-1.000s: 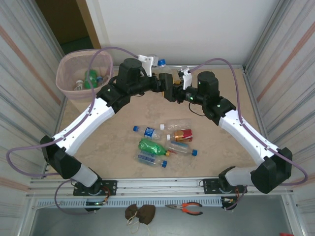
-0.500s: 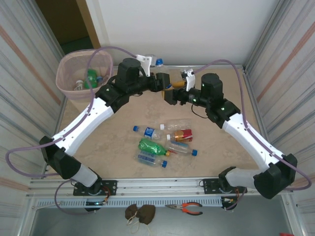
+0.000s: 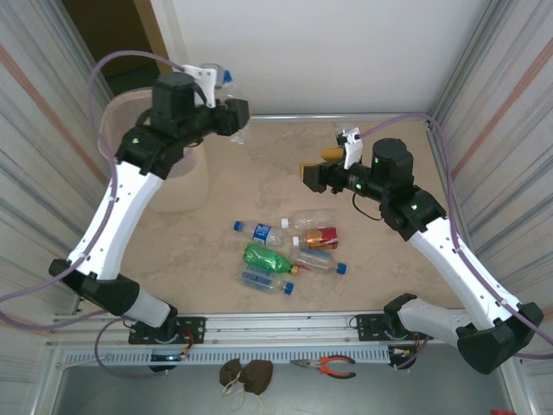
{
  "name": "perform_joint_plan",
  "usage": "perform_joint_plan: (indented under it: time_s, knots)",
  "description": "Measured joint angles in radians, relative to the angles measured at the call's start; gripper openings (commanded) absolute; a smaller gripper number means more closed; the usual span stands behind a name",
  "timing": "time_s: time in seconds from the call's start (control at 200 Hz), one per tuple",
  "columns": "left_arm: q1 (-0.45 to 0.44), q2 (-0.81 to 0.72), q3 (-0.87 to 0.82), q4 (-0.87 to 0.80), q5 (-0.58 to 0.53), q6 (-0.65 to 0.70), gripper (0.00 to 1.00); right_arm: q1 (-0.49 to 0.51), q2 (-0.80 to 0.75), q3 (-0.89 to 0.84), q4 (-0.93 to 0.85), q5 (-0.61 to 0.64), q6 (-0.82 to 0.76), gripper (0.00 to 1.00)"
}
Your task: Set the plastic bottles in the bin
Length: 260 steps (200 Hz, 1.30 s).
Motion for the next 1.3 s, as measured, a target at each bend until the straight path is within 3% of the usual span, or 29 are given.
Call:
perform_joint_plan:
  time_s: [0.11, 0.401, 0.566, 0.807, 1.303]
  knots:
    - [0.075, -0.011, 0.053, -0.074, -0.045, 0.061, 0.6, -0.003, 0.0, 0.0, -0.014, 0.005, -0.005, 0.79]
    - [0.379, -0.002, 0.077, -0.227, -0.076, 0.177, 0.6, -0.005, 0.0, 0.0, -0.037, 0.008, -0.011, 0.79]
    - [0.484, 0.038, 0.077, -0.274, -0.076, 0.23, 0.6, -0.005, 0.0, 0.0, -0.042, 0.009, -0.011, 0.79]
    - [0.563, 0.127, 0.041, -0.291, -0.076, 0.296, 0.61, -0.005, 0.0, 0.0, -0.047, 0.009, -0.011, 0.79]
    - [0.634, 0.369, 0.029, -0.351, -0.071, 0.347, 0.65, -0.011, 0.002, 0.0, -0.055, 0.027, -0.019, 0.79]
